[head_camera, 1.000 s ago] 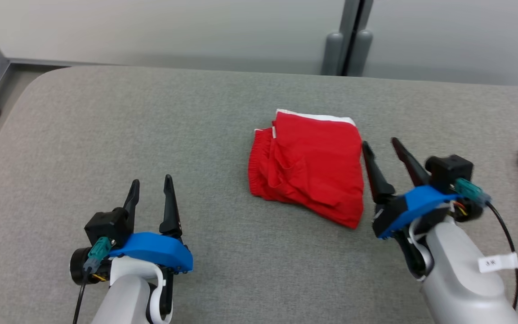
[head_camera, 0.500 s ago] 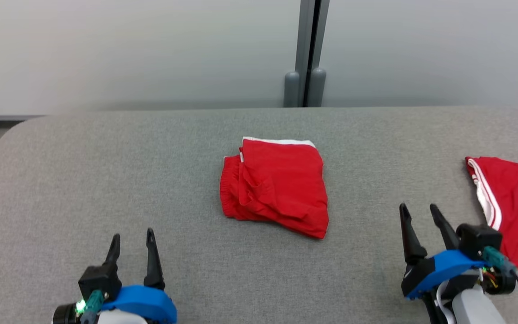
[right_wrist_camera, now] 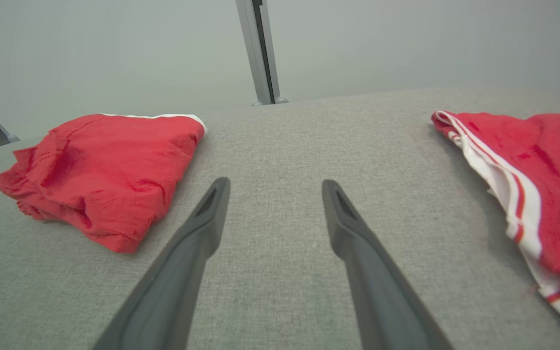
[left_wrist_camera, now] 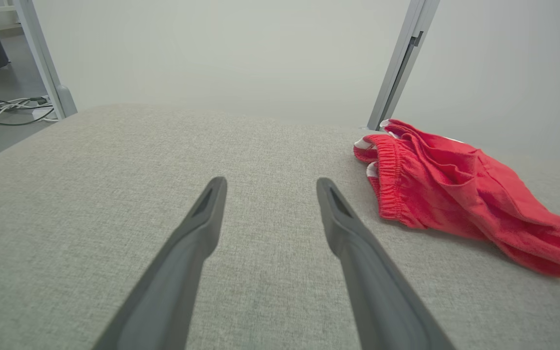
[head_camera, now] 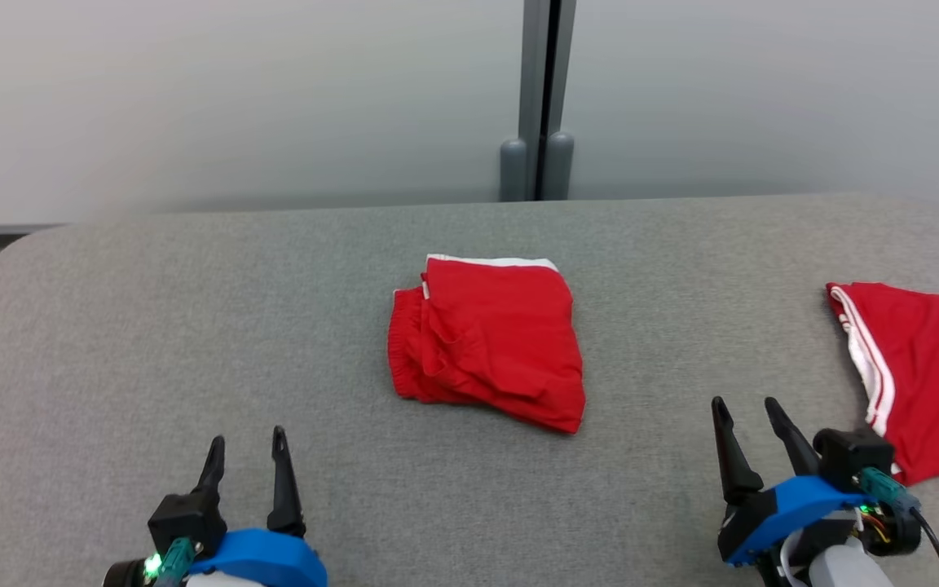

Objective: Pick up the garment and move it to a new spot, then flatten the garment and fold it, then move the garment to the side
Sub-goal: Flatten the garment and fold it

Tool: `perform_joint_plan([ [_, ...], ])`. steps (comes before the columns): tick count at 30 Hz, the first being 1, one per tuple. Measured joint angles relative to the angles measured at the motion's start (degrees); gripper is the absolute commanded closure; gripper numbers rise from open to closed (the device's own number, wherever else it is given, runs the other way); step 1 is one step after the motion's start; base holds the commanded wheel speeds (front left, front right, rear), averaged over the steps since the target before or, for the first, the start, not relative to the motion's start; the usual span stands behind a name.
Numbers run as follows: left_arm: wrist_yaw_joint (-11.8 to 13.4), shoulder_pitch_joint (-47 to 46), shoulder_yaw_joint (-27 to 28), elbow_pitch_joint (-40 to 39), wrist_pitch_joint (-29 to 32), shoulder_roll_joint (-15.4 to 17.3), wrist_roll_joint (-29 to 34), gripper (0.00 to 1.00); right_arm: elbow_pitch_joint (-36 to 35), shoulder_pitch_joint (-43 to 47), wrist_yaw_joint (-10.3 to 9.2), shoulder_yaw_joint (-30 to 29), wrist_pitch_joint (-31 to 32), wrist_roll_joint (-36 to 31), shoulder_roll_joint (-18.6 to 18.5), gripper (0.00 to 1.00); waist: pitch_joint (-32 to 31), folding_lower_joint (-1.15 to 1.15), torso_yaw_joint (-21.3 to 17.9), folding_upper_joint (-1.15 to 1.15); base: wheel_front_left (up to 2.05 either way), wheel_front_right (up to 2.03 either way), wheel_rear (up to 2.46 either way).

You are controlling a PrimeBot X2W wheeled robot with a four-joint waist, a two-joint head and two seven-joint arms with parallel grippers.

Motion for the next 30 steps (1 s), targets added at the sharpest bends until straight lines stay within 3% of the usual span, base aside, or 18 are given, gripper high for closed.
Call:
perform_joint_plan([
  [1, 0.0, -0.5, -0.4, 0.0, 0.0, 0.0, -0.1, 0.00, 0.1, -0.3, -0.01, 0.4, 0.0, 0.0, 0.0, 0.98, 0.4, 0.00, 0.3, 0.00, 0.00, 0.00, 0.00],
  [2, 0.0, -1.1, -0.9, 0.0, 0.0, 0.0, -0.5, 0.00, 0.4, -0.8, 0.00, 1.1, 0.0, 0.1, 0.0, 1.00, 0.9, 0.00, 0.8, 0.00, 0.00, 0.00, 0.00],
  [10, 0.5, -4.0, -6.0, -0.4, 0.0, 0.0, -2.6, 0.00, 4.1, -9.5, 0.00, 4.0, 0.0, -0.1, 0.1, 1.00, 4.4, 0.01, 7.2, 0.00, 0.00, 0.00, 0.00],
  [21, 1.2, -6.0, -10.1, -2.4, 0.0, 0.1, -4.8, 0.00, 12.8, -18.7, -0.01, 0.5, 0.0, -6.5, 0.1, 1.00, 10.2, 0.02, 18.6, 0.01, 0.00, 0.00, 0.00],
  [26, 1.9, -6.0, -10.5, -3.1, 0.0, 0.1, -5.6, 0.00, 13.2, -19.2, -0.01, 10.4, 0.0, -3.4, 0.1, 1.00, 12.6, 0.01, 21.5, 0.01, 0.00, 0.00, 0.00],
  [30, 2.0, -6.0, -10.7, -3.3, 0.0, 0.1, -6.1, 0.00, 12.5, -17.7, -0.01, 20.8, -0.1, 0.2, 0.1, 1.00, 13.2, 0.02, 21.1, 0.01, 0.00, 0.00, 0.00],
])
